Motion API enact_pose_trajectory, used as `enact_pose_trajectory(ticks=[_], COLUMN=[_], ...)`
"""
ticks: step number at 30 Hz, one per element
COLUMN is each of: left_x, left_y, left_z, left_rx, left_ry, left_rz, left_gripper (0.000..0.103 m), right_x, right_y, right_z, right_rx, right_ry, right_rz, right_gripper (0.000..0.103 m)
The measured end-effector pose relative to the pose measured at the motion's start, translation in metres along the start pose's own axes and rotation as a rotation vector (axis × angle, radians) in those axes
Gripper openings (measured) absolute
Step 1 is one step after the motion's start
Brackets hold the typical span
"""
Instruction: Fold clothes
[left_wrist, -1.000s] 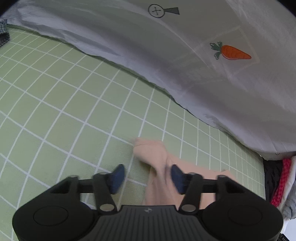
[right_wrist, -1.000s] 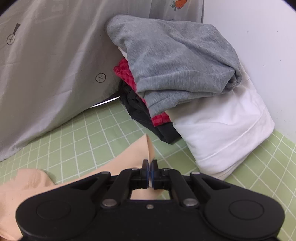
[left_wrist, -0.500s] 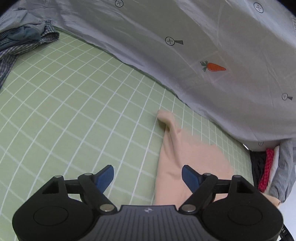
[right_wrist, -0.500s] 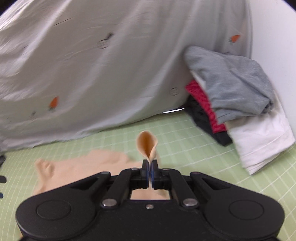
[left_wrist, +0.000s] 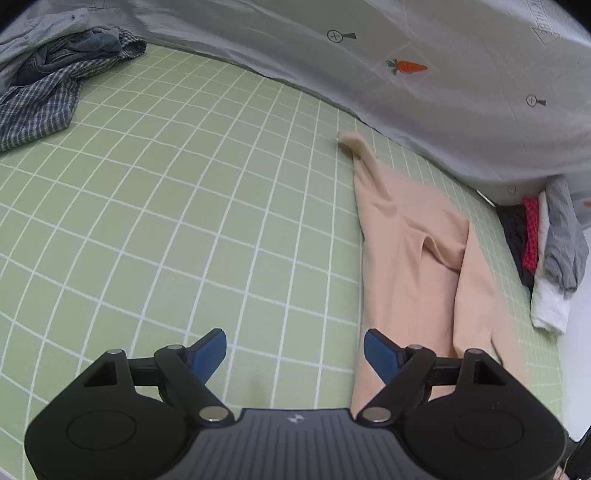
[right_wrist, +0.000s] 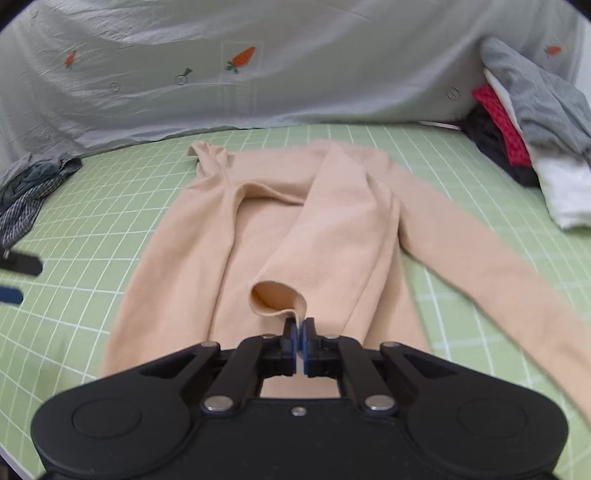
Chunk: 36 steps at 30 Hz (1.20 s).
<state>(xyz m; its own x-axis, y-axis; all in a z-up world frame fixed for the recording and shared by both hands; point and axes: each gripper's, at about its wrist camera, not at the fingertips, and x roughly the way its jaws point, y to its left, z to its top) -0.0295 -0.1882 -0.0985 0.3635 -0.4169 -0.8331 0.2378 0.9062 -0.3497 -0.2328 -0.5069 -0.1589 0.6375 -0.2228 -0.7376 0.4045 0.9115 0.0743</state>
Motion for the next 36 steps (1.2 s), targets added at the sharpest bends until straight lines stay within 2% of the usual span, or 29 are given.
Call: enact_pose_trajectory(ticks=[2, 5, 7, 11, 12, 13, 14, 15, 16, 17, 20, 25, 28, 31, 34, 36], left_x=[-0.004, -0.008, -0.008, -0.006, -0.004, -0.003, -0.001, 0.001, 0.003, 0.004, 0.009, 0.031, 0.043, 0.054, 0.065, 0.072], left_y=[0.006, 0.015, 0.02, 0.014, 0.008, 0.002, -0.004, -0.01, -0.016, -0.023, -0.048, -0.099, -0.127, -0.15, -0.163, -0.171], left_z=[-0.004, -0.008, -0.009, -0.013, -0.014, -0.016, -0.018, -0.019, -0.021, -0.022, -0.033, -0.058, -0.071, -0.081, -0.083, -0.083], left_rx=[0.028, 0.045, 0.048, 0.068, 0.078, 0.088, 0.098, 0.108, 0.118, 0.128, 0.131, 0.157, 0.147, 0.158, 0.178, 0.193], left_ry=[0.008, 0.019, 0.029, 0.04, 0.036, 0.032, 0.027, 0.023, 0.019, 0.014, -0.005, 0.0, 0.005, 0.004, 0.007, 0.009], left_rz=[0.012, 0.007, 0.001, -0.005, -0.004, -0.003, -0.002, -0.001, 0.0, 0.001, 0.01, 0.025, 0.013, 0.02, 0.037, 0.049], left_gripper=[0.088, 0.089, 0.089, 0.089, 0.089, 0.089, 0.089, 0.089, 0.089, 0.089, 0.094, 0.095, 0.091, 0.08, 0.055, 0.027], right_x=[-0.005, -0.012, -0.018, -0.032, -0.037, -0.041, -0.043, -0.044, -0.044, -0.044, -0.036, -0.037, -0.032, -0.027, -0.026, -0.028], right_y=[0.003, 0.008, 0.012, 0.012, 0.009, 0.007, 0.004, -0.002, -0.009, -0.016, -0.045, -0.097, -0.138, -0.171, -0.192, -0.205], right_z=[-0.005, -0.009, -0.013, -0.019, -0.02, -0.022, -0.025, -0.027, -0.029, -0.031, -0.033, -0.028, -0.022, -0.022, -0.033, -0.041], right_rx=[0.048, 0.096, 0.122, 0.174, 0.182, 0.189, 0.192, 0.195, 0.198, 0.201, 0.205, 0.15, 0.172, 0.183, 0.192, 0.208], right_ry=[0.004, 0.003, 0.0, -0.005, -0.011, -0.018, -0.029, -0.035, -0.042, -0.048, 0.011, -0.02, -0.02, -0.001, 0.04, 0.061], right_rz=[-0.02, -0.054, -0.071, -0.119, -0.135, -0.152, -0.174, -0.19, -0.205, -0.221, -0.218, -0.212, -0.224, -0.237, -0.225, -0.217], right_gripper=[0.005, 0.011, 0.025, 0.041, 0.051, 0.065, 0.074, 0.092, 0.103, 0.103, 0.103, 0.103, 0.103, 0.103, 0.103, 0.103])
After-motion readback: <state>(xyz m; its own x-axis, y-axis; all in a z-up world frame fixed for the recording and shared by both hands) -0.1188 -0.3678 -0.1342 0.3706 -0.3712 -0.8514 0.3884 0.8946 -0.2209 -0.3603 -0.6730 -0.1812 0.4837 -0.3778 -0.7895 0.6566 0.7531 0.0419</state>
